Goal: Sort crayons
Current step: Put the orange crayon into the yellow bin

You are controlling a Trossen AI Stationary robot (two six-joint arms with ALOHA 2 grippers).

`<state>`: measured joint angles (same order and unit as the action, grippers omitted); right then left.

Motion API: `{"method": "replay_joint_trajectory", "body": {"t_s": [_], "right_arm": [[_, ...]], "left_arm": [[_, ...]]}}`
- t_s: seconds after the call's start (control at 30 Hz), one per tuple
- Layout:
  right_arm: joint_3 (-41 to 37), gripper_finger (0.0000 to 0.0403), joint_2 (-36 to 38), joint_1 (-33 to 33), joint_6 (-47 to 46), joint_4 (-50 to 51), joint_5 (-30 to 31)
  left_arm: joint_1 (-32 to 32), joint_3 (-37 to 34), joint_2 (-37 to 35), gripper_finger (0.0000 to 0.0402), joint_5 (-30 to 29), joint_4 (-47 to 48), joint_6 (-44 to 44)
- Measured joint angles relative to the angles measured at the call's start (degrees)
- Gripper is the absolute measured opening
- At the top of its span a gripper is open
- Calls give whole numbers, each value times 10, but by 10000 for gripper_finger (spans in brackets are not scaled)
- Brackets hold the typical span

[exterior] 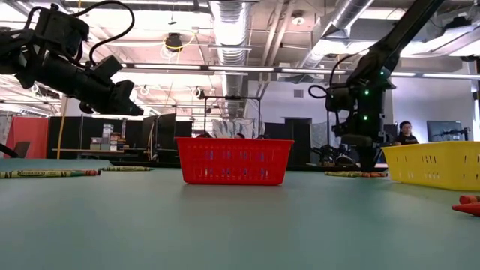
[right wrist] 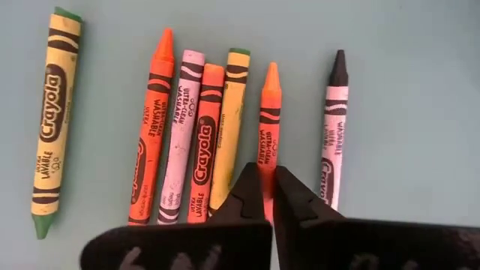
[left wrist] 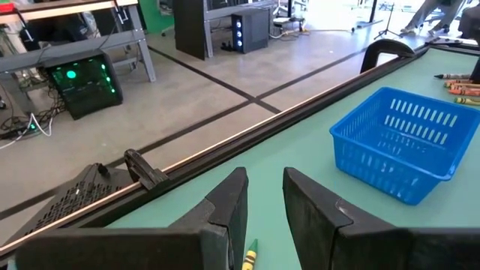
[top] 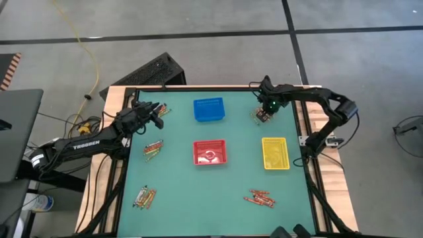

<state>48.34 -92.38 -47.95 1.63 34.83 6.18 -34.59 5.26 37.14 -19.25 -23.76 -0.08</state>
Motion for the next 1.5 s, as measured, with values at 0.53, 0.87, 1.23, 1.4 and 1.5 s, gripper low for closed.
{"method": "replay_joint_trajectory", "body": {"t_s": [0.53,0.87,1.23,1.4,1.5], "right_arm": [[0,2,209,156,-130,74,-37],[1,2,268,461,-532,179,-21],[1,13,229,690,-895,325,90],[1,35,202,695,-918,326,90],[1,50,188,686,-915,327,90]], "left_arm": [[0,0,0,77,1,-1,3],[0,0,0,77,23,-3,24],[0,0,0,77,66,-33,25],[0,0,0,77,101,-40,24],[0,0,0,77,112,-38,11]]}}
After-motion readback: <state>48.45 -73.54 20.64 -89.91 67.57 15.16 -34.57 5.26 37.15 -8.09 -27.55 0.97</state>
